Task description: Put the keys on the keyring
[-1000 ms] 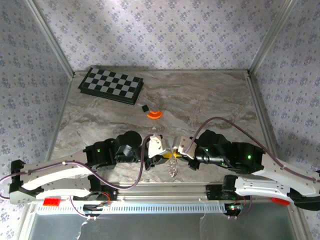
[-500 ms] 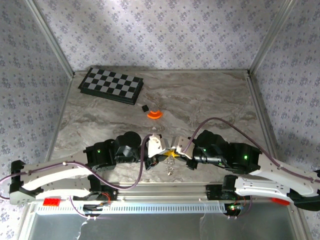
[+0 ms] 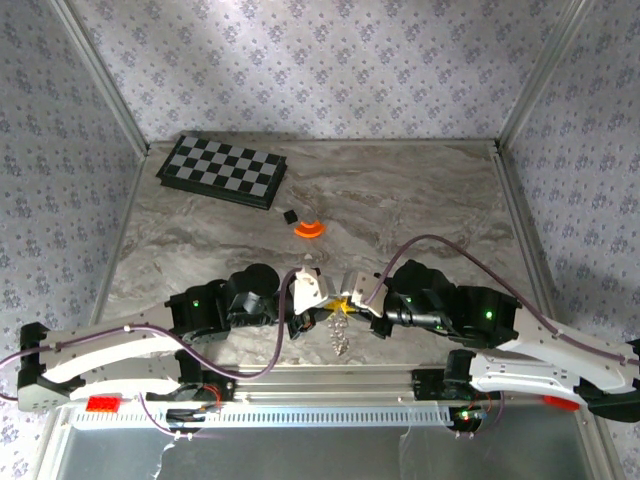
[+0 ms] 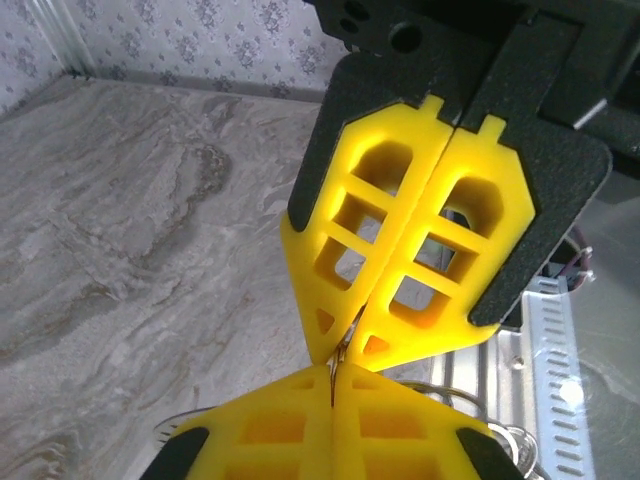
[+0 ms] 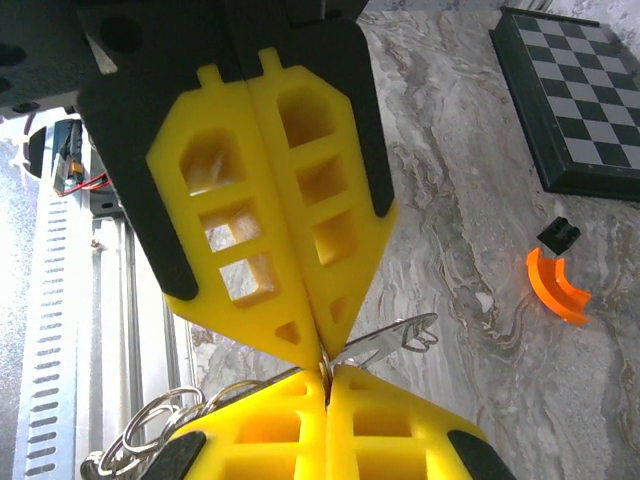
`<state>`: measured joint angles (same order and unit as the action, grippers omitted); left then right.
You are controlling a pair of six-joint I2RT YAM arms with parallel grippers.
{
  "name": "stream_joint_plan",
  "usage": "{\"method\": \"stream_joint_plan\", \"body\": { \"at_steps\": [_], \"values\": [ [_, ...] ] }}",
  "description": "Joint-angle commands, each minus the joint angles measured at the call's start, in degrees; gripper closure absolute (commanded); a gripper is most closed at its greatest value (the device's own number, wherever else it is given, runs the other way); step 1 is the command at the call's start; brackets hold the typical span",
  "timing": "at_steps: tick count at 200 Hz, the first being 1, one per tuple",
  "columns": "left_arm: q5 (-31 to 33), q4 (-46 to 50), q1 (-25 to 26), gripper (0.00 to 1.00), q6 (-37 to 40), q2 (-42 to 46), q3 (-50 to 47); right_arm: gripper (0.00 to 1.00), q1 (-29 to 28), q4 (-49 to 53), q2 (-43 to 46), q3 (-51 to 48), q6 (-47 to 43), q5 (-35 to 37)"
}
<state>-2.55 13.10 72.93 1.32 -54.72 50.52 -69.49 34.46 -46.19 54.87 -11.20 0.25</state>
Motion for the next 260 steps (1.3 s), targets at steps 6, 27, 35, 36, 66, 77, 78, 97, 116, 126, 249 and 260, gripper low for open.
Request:
{"method": "stream_joint_plan", "body": {
  "at_steps": [6,27,35,36,66,77,78,97,116,126,249,260],
  "values": [
    [0.0,-1.3,-0.6,1.0,0.2,0.6,-0.1,1.0,0.0,-5.3,1.8,-0.8,0.0,-2.0],
    [-0.2,-2.7,-0.5,1.0,0.2,1.5,-0.4,1.0,0.0,-5.9,2.2,-1.2,-0.2,-2.3],
    [-0.2,-3.7,-0.5,1.0,0.1,2.2,-0.8,1.0,0.0,-6.0,2.2,-1.3,-0.2,-2.5],
    [-0.2,-3.7,-0.5,1.0,0.1,2.3,-0.9,1.0,0.0,-6.0,2.2,-1.3,-0.2,-2.5],
    [0.1,-8.4,-0.7,1.0,0.0,6.0,-3.2,0.71,0.0,-7.9,4.0,-3.3,1.8,-2.8],
    [-0.2,-10.7,-0.7,1.0,0.1,7.7,-4.8,0.64,0.1,-10.0,5.2,-4.6,3.3,-3.0],
    [-0.3,-10.9,-0.7,1.0,0.1,7.9,-4.8,0.64,0.1,-10.1,5.3,-4.8,3.4,-3.0],
    [-2.4,-14.9,-0.8,1.0,0.1,10.9,-7.5,0.6,0.1,-13.1,7.4,-6.6,5.4,-3.7],
    [-5.7,-18.2,-0.8,1.0,0.2,13.6,-9.4,0.57,0.3,-15.5,9.0,-7.6,6.6,-4.8],
    [-7.3,-19.5,-0.8,1.0,0.2,14.7,-10.1,0.57,0.3,-16.2,9.5,-7.7,6.9,-5.4],
    [-10.8,-22.5,-0.8,1.0,-0.1,17.7,-11.6,0.59,0.3,-20.0,4.4,-5.4,7.4,-12.5],
    [-10.9,-23.0,-0.8,1.0,-0.4,17.6,-11.6,0.66,0.2,-19.4,4.1,-5.4,7.3,-12.0]
  ]
}}
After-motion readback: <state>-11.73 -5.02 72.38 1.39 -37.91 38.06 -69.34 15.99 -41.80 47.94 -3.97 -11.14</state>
